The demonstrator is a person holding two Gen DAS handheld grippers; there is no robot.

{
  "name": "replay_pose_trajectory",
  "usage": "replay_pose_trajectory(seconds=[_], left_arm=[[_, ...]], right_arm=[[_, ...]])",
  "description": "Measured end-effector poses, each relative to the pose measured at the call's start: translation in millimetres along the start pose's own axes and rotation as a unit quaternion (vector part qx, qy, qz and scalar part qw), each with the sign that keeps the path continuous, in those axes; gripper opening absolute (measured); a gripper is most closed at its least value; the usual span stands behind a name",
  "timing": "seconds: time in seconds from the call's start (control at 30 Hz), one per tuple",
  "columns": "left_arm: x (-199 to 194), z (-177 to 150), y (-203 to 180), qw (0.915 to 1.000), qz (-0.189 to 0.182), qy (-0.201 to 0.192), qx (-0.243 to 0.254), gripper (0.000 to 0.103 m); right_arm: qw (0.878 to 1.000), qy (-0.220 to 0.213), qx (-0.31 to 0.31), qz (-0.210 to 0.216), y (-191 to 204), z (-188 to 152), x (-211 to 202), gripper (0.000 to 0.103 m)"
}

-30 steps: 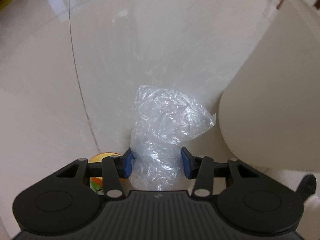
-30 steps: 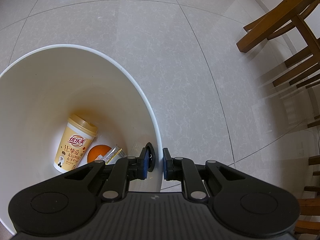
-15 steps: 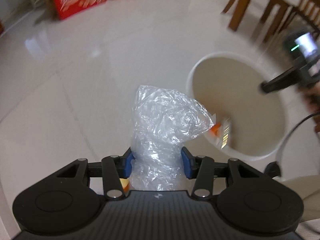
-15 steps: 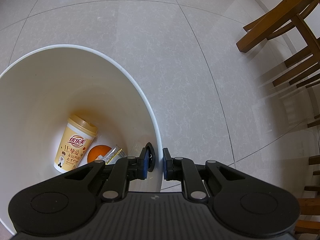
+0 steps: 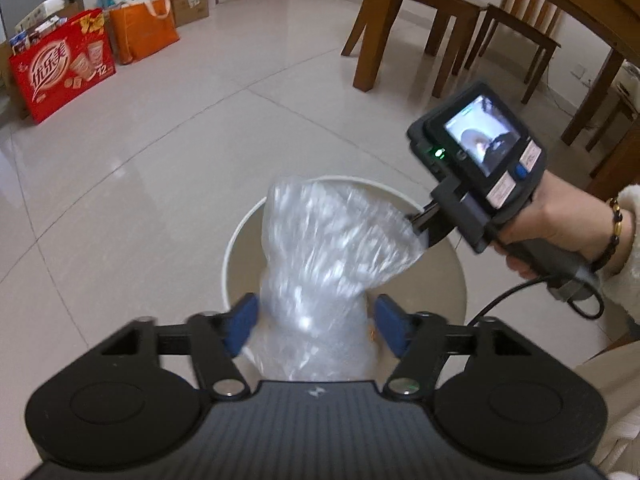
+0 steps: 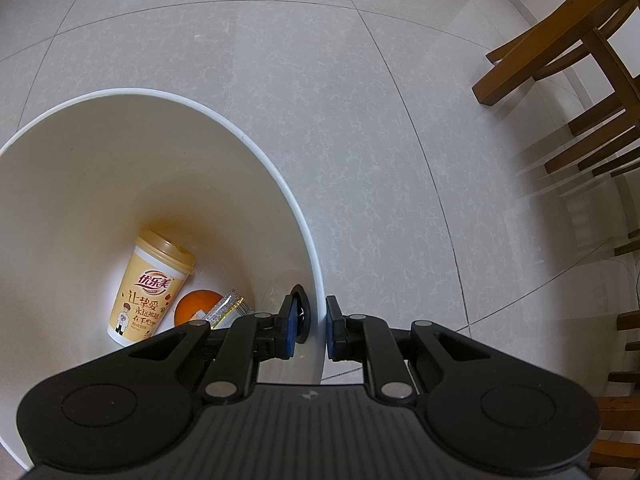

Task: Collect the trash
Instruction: 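Carry the plastic bag over the wastebasket and open the left gripper, then move the left gripper to the white-and-orange yogurt carton and grasp it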

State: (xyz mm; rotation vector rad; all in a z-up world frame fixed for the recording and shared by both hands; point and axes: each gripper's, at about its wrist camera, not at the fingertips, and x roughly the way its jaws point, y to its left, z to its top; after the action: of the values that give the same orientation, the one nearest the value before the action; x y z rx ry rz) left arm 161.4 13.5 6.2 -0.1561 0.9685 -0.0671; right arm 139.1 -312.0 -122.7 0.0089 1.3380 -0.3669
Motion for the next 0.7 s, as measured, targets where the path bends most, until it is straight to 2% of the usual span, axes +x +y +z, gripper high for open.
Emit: replay_pose_trajectory(seconds=[0.1,0.4,0.57,0.7], left_arm=[[0,1,-2,1.0000,-0.002,-0.006,0.005,0.077],[-21,-20,10,0.9997,0.017,-0.005,-0.014,0.085],[-20,-43,31,0.9977,0.036,-0.004,-0.057,0.086],[-15,-74,50,0.9926,0.065,-0.004,-0.103,0.089]], right_arm=[[1.000,0.000,0.000,0.000,-1,0,0,0.017],[1.000,-0.001,0.002,0.001,-1,0,0,0.017],[1.000,-0.001,0.001,0.001,-1,1,0,0.017],[1.000,-0.001,0.001,0.001,-1,1,0,0.017]])
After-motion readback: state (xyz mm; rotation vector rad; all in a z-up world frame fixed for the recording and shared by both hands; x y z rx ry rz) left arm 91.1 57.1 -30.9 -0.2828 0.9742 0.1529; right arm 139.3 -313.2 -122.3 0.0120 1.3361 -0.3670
